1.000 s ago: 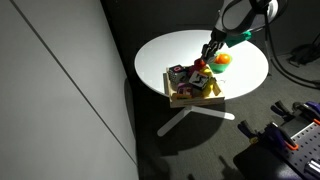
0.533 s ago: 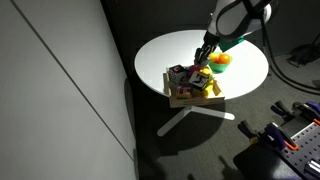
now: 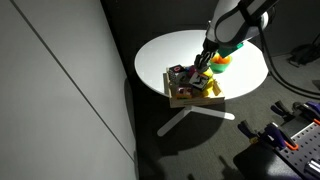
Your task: Pick up the gray block and out it on the pile in the wooden tray
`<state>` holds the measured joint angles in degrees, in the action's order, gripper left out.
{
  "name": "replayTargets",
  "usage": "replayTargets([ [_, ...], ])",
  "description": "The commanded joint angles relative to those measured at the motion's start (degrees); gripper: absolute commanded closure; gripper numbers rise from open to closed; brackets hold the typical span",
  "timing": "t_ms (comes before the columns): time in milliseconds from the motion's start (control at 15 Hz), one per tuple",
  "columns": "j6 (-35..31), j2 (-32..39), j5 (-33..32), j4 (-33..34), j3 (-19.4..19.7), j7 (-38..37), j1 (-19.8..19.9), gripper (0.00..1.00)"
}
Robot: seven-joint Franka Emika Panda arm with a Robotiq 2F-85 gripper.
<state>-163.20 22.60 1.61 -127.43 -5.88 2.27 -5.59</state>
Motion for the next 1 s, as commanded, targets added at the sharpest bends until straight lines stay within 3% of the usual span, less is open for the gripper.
replayTargets([
  [0,-0.59,0.56,-1.4,-0.29,0.95,-1.11,-0.63,0.76],
  [67,-0.4,0.68,-1.5,-0.21,1.09,-1.24,-0.72,0.26],
  [133,-0.21,0.7,-1.53,-0.17,1.11,-1.28,-0.76,0.24],
  [333,-0.15,0.33,-1.65,-0.32,1.37,-1.43,-0.82,0.03],
  [933,-3.28,-3.35,1.3,-1.7,-1.34,0.2,1.6,0.0],
])
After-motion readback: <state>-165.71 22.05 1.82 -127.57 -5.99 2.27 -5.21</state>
